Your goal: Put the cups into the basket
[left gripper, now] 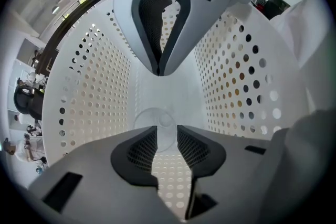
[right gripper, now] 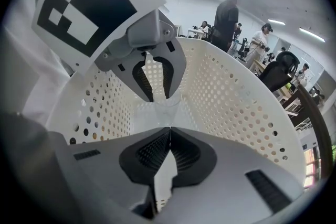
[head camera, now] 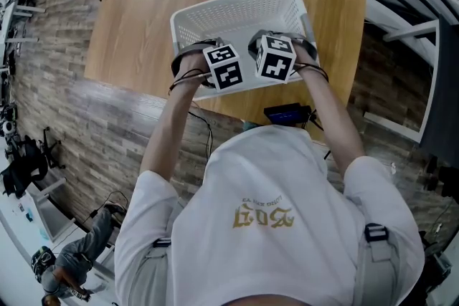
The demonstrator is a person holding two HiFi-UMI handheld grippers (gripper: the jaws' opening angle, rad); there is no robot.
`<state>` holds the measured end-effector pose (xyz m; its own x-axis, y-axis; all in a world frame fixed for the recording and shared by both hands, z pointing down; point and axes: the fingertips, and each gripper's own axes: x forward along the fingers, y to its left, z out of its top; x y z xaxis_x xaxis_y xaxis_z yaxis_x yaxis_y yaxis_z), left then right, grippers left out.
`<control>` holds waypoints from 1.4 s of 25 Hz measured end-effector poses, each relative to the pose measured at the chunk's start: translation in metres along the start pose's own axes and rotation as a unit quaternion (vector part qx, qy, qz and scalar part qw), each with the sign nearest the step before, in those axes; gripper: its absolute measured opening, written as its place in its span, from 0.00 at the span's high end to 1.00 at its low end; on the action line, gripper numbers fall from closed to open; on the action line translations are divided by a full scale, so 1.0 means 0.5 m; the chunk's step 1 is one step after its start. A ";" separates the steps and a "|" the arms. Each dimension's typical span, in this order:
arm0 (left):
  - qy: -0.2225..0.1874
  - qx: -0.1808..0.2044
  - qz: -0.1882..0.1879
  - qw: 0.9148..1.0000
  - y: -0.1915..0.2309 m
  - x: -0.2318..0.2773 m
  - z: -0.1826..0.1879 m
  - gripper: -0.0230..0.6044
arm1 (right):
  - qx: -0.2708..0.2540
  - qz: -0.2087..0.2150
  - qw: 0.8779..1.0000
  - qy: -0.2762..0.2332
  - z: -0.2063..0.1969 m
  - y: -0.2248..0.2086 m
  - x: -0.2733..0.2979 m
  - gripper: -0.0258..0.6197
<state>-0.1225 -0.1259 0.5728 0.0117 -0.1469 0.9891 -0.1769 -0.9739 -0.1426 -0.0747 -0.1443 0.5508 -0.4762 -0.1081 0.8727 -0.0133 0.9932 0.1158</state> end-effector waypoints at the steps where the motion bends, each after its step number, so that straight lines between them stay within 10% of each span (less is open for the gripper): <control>1: 0.000 0.000 0.002 1.000 0.001 -0.003 -0.001 0.78 | 0.001 0.000 1.000 -0.002 0.002 0.000 -0.003 0.94; 35: -0.101 -0.094 0.070 0.988 0.031 -0.117 -0.001 0.78 | 0.035 -0.039 0.998 -0.047 0.024 -0.007 -0.085 0.94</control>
<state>-0.1265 -0.1321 0.5126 0.1660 -0.3284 0.9298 -0.3693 -0.8950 -0.2502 -0.0648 -0.1428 0.5076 -0.5513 -0.1836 0.8139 -0.1137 0.9829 0.1447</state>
